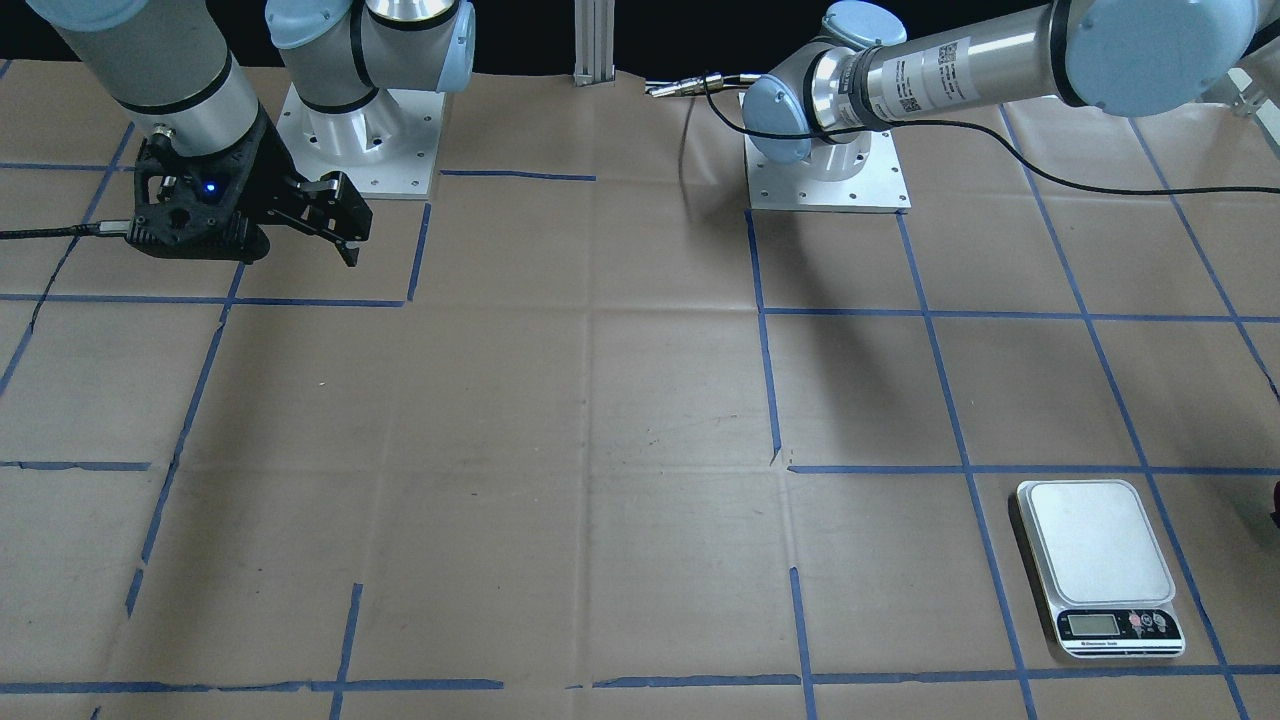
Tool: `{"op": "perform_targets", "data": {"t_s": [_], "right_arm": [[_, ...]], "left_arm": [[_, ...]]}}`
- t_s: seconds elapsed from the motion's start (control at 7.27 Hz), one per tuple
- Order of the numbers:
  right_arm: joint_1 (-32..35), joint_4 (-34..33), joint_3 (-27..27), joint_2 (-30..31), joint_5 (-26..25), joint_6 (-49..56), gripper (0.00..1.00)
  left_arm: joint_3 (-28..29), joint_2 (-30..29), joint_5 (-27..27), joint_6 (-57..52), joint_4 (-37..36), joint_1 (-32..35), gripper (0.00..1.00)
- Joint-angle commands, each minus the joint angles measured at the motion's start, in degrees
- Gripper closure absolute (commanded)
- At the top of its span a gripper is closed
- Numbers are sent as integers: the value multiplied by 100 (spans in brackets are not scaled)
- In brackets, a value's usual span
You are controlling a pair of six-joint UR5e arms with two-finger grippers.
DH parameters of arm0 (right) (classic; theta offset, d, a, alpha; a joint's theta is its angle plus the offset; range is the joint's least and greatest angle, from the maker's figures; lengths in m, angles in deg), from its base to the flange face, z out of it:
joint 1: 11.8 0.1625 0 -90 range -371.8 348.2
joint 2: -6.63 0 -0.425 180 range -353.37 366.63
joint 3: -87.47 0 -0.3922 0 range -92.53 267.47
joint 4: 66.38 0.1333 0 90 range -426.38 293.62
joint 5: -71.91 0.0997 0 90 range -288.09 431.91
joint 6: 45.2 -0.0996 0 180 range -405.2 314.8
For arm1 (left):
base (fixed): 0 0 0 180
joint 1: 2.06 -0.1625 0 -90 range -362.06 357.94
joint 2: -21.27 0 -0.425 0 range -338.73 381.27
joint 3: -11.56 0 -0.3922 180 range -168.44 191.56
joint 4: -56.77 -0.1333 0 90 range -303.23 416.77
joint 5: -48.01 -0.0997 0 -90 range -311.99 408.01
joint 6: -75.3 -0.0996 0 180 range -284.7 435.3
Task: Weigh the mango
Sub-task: 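Carry the mango with the left gripper and lower it onto the scale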
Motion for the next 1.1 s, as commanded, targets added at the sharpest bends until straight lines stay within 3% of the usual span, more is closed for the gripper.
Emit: {"op": "perform_targets", "data": {"t_s": [0.0, 0.41, 0.69, 0.96], "right_arm": [[0, 0, 0, 0, 0, 0, 0], [0, 0, 0, 0, 0, 0, 0], [0, 0, 0, 0, 0, 0, 0], [0, 0, 0, 0, 0, 0, 0]], "left_arm": [[-1024, 688, 8, 36, -52, 650, 90], [-1379, 831, 8, 248, -52, 1319, 89], [-1432, 814, 43, 248, -139, 1330, 88], [-1468, 761, 60, 248, -271, 1330, 80]]}}
